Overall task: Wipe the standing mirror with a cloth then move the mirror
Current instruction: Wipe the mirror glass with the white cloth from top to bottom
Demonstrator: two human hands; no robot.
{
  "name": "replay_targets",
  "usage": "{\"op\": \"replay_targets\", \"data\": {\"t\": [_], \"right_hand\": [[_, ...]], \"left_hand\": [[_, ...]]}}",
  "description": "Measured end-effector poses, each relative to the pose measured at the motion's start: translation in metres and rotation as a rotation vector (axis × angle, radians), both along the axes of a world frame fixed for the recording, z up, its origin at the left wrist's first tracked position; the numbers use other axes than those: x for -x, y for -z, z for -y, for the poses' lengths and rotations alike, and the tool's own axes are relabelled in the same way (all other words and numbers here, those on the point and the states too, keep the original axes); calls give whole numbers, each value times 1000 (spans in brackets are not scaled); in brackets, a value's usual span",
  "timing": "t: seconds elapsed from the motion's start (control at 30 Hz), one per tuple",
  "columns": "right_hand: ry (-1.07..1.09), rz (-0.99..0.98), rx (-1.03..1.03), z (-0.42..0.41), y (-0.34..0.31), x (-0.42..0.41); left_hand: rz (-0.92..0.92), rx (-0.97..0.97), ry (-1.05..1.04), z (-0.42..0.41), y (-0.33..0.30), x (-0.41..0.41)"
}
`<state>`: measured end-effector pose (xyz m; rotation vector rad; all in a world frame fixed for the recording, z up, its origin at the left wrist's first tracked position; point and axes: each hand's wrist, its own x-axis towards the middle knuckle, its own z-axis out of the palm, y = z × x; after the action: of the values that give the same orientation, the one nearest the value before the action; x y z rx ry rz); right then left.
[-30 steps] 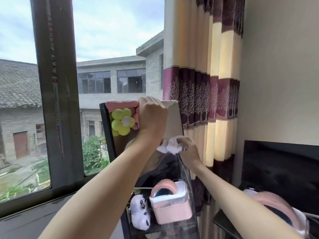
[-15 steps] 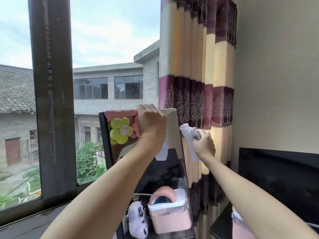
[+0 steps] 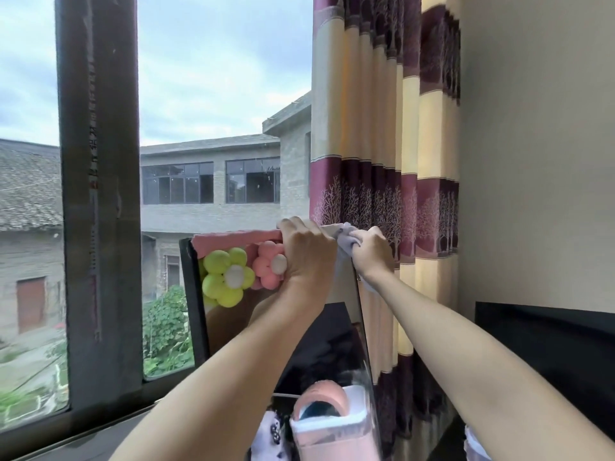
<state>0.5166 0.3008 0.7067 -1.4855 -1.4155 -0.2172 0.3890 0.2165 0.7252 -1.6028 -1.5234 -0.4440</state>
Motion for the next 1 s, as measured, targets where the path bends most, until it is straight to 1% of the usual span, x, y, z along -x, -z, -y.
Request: {"op": "replay_targets", "data": {"t": [0.13,0.23,0.27,0.3,0.33,0.4,0.43,0.5,0.57,0.67,0.73,0.8,0.83,0.87,0.9,0.93,1.0], "right_hand": [[-88,-15,183,-10,10,-3],[-53,28,454,-6,24,-19],[-19,43,504,-3,27,-25],[14,26,506,0,27,-30],[24,-13,458,3,24,-33],[11,-69,281,8,13,-32],[-15,-61,188,9,6,-28],[-87,-35,91,5,-3,-18],[-161,-53,125,-2,2,-7],[-168,-110,190,-2,39,-1],[-139,-90,343,2,74,-10],[-74,-7,618,7,107,-24],[-34,13,719,11,118,-30],[-5,3,749,16,125,-35],[7,-23,717,20,126,-36],[3,-48,635,22,124,-37],[-44,-95,422,27,110,-33]], "left_hand": [[-15,10,-39,-2,2,3],[4,-3,-73,-4,5,5],[1,-14,-65,-5,5,4],[-14,-24,-56,-5,5,3],[-23,-29,-41,-3,4,2],[-36,-38,-16,-3,5,-1],[-35,-54,-19,-2,5,0],[-38,-100,-35,-1,6,3],[-33,-80,-28,-4,8,4],[-39,-41,-26,1,6,6],[-52,-36,-28,6,5,8],[-71,-41,-28,10,5,9],[-90,-54,-27,11,4,10],[-107,-64,-34,10,5,8],[-114,-64,-34,10,5,7],[-121,-57,-32,10,6,5],[-127,-64,-31,9,7,3]]}}
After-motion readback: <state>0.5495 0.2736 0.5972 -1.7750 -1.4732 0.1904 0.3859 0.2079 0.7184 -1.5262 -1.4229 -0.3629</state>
